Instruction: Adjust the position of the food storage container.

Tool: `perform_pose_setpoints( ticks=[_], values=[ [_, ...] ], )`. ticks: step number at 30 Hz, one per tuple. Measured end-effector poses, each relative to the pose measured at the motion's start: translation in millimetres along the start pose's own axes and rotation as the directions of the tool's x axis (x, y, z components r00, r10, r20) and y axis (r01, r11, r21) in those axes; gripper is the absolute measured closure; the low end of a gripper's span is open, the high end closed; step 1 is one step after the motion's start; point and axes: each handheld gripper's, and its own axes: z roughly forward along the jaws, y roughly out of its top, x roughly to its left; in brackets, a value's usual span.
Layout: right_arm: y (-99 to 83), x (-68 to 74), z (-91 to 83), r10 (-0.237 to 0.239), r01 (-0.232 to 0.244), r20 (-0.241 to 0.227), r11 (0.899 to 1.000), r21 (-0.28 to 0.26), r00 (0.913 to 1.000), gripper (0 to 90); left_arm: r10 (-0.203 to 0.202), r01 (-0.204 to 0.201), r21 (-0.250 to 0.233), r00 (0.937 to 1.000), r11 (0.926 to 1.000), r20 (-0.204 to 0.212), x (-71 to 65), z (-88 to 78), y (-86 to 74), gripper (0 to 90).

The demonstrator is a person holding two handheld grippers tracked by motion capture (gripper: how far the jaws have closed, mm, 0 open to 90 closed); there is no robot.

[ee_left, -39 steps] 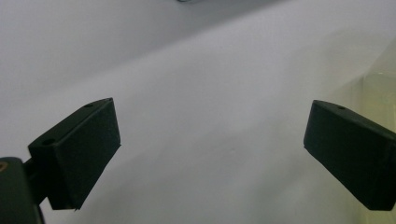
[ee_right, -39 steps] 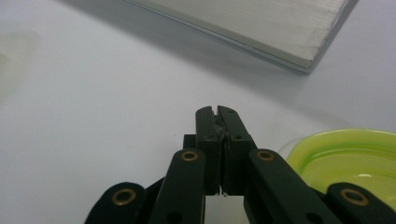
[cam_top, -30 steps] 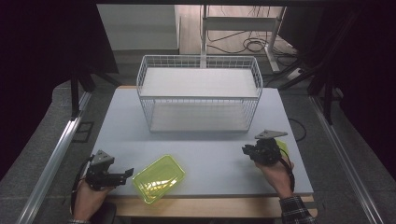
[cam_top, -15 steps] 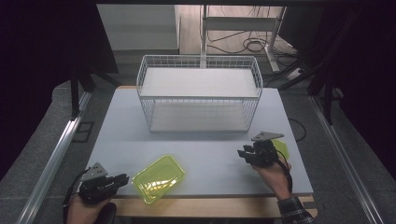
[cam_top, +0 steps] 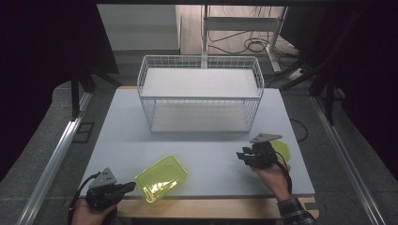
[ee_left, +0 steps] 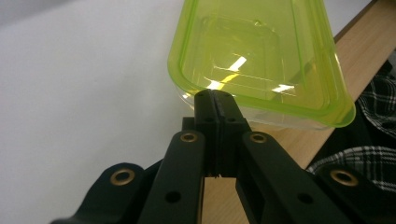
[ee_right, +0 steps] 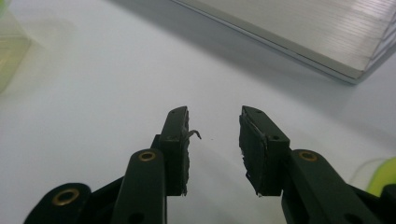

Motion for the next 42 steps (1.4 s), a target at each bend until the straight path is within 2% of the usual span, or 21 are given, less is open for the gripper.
perform_pose_setpoints(
  ticks=[3, 12, 21, 29, 34, 42],
  values=[
    [0.7, 1.8, 1.0, -0.002, 0.002, -0.004, 1.000, 0.003, 1.0000, 62.5, 0.000, 0.000, -0.005, 1.0000, 1.0000, -0.009, -1.5, 4.3, 3.3, 90.0],
    [2.4, 8.2, 5.5, -0.004, 0.004, -0.029, 1.000, 0.005, 0.9996, 63.9, 0.035, -0.035, -0.004, 0.9993, 0.9994, -0.012, -9.3, 20.5, 17.6, 89.5],
    [3.0, 12.2, 5.4, 0.002, -0.002, -0.062, 1.000, -0.002, 0.9981, 66.9, 0.046, -0.046, -0.009, 0.9989, 0.9989, 0.011, -14.4, 39.0, 31.9, 88.5],
    [3.8, 21.5, 10.1, 0.000, 0.001, -0.103, 1.000, 0.006, 0.9947, 78.0, 0.061, -0.061, -0.003, 0.9977, 0.9981, 0.030, -14.6, 55.3, 44.6, 87.8],
    [4.6, 27.9, 11.7, -0.012, 0.013, -0.123, 1.000, 0.013, 0.9923, 84.5, 0.086, -0.086, 0.007, 0.9952, 0.9963, 0.048, -15.6, 69.2, 57.2, 87.5],
    [4.0, 28.4, 12.7, 0.003, 0.000, -0.139, 1.000, 0.019, 0.9903, 86.1, 0.123, -0.125, 0.021, 0.9890, 0.9919, 0.082, -14.4, 89.2, 78.2, 87.1]
  ],
)
